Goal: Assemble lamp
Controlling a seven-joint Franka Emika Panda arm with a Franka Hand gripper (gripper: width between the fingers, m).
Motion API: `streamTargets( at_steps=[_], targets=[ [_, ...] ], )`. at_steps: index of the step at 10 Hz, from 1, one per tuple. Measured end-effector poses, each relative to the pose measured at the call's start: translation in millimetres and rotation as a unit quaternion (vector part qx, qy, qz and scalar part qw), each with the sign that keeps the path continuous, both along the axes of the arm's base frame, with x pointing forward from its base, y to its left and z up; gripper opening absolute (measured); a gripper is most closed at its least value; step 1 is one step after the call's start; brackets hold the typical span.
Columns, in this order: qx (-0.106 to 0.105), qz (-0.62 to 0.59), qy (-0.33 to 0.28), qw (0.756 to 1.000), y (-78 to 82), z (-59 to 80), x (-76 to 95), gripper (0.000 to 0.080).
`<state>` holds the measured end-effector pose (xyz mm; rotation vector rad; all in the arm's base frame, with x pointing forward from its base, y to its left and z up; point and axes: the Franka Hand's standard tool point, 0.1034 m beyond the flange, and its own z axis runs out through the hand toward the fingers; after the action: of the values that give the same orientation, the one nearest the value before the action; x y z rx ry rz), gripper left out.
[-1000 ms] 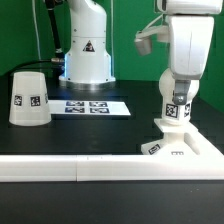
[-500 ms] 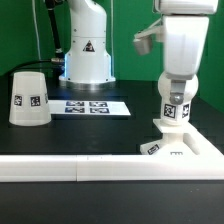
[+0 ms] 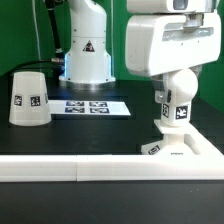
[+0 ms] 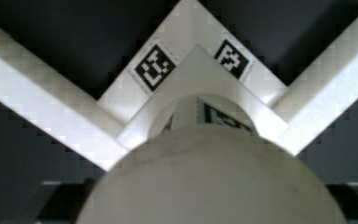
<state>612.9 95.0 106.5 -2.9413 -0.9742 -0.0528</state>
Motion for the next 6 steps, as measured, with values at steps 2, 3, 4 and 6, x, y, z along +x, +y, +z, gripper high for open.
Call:
streamTargets(
  at_steps=[2,3,4,6],
  targets=[
    [0.001,-0.071,0.004,0.997,0.1,0.0,0.0,0.0574],
    [0.002,-0.103,0.005,0.995,0.3,0.0,-0.1,0.0574],
    [0.003,-0.143,0.007,0.990,0.4,0.0,-0.1,0.0576],
    [0.004,-0.266,0.013,0.964,2.2,0.7,-0.9,0.0576]
  ],
)
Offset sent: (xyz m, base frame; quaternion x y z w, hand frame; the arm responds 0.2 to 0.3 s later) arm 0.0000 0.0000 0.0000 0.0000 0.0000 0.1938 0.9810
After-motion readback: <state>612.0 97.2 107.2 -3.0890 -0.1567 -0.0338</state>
